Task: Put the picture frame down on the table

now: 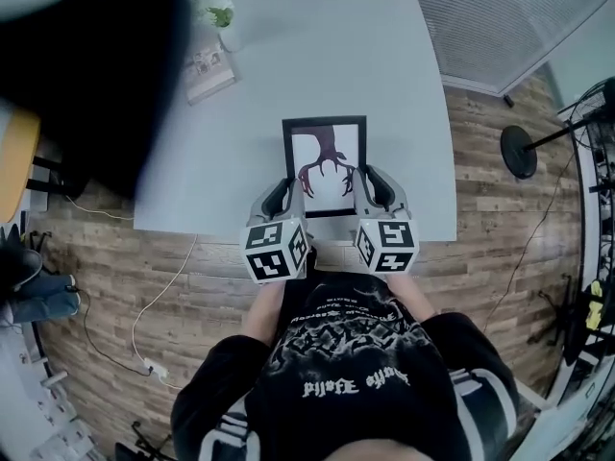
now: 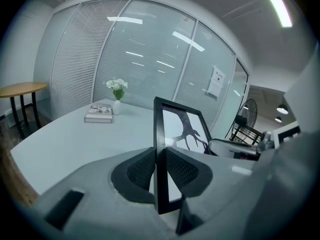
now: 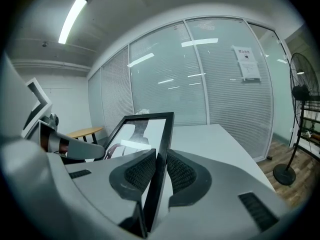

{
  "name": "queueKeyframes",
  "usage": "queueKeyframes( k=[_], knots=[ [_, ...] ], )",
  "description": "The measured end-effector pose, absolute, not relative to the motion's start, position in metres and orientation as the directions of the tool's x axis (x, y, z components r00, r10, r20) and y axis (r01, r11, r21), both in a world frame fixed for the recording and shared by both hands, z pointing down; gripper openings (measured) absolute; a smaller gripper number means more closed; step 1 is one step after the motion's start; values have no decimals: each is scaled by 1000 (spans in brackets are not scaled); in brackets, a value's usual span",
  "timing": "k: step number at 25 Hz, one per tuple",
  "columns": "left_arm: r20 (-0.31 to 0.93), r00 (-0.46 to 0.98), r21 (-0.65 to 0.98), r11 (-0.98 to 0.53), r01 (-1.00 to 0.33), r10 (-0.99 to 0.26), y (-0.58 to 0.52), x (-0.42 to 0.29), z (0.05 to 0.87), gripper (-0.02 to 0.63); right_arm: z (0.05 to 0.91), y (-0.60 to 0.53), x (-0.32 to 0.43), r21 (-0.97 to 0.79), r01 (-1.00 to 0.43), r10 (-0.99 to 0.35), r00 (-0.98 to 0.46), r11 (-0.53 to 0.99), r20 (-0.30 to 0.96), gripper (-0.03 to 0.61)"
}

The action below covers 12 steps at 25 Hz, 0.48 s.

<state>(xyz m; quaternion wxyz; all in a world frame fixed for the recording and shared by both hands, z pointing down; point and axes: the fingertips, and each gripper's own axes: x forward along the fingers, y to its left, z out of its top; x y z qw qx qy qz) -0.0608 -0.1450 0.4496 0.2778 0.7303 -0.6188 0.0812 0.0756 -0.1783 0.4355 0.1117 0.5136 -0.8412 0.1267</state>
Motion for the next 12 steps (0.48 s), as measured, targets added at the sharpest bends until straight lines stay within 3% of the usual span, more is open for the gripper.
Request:
queueKeyframes(
  k=[12],
  knots=[
    [456, 308, 336, -159, -928, -835, -214, -120, 455, 81, 437, -236, 17, -69, -926, -863, -371, 371, 341, 67]
  ],
)
